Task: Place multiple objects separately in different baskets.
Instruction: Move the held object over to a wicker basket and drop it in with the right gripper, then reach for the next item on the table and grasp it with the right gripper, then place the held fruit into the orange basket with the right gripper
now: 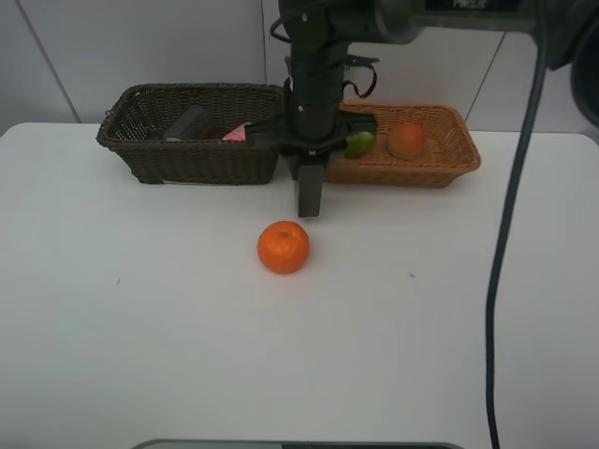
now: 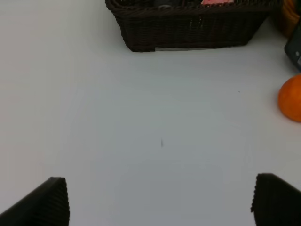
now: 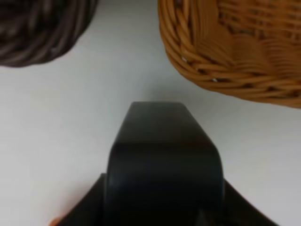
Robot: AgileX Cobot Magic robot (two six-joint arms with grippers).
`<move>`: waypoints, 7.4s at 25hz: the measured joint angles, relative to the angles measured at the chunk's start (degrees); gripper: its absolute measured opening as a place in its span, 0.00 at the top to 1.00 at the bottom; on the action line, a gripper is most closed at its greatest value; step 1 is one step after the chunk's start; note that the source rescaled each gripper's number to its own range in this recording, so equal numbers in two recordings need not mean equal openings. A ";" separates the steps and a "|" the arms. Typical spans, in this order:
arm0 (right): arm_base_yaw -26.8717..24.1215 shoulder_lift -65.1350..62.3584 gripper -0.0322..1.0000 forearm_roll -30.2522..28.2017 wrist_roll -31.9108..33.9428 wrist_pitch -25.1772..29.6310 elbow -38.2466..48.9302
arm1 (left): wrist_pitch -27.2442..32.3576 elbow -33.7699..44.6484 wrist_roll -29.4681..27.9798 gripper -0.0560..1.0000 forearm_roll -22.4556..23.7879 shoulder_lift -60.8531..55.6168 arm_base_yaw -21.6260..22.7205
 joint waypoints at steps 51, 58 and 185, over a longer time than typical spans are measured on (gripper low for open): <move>0.23 12.11 0.95 12.18 -9.85 -40.22 -13.16 | 0.00 0.00 0.00 0.03 0.00 0.00 0.00; 0.21 13.88 0.95 13.05 -9.85 -40.06 -13.11 | 0.00 0.00 0.00 0.03 0.00 0.00 0.00; 6.05 -0.99 0.33 6.35 -37.28 -23.12 24.34 | 0.00 0.00 0.00 0.03 0.00 0.00 0.00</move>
